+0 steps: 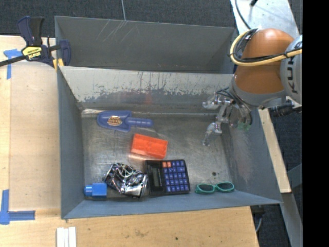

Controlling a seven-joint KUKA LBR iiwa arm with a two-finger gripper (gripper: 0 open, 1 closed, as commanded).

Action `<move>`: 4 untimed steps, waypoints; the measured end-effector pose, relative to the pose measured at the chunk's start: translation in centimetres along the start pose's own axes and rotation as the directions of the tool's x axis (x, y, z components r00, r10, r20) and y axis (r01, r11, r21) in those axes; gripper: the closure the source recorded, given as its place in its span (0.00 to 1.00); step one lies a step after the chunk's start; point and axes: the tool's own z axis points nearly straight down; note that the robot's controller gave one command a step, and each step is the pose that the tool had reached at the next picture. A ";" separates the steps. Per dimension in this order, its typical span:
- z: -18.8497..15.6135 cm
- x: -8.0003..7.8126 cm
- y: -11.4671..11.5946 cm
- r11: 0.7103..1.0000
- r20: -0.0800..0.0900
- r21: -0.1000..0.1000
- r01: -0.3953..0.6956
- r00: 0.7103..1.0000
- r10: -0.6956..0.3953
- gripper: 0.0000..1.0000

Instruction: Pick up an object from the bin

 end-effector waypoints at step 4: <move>6.8 1.7 11.3 1.000 0.000 0.000 -0.009 1.000 0.009 0.00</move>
Offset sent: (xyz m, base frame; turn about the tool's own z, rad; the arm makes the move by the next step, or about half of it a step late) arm 0.0174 0.0539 -0.0929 -0.0489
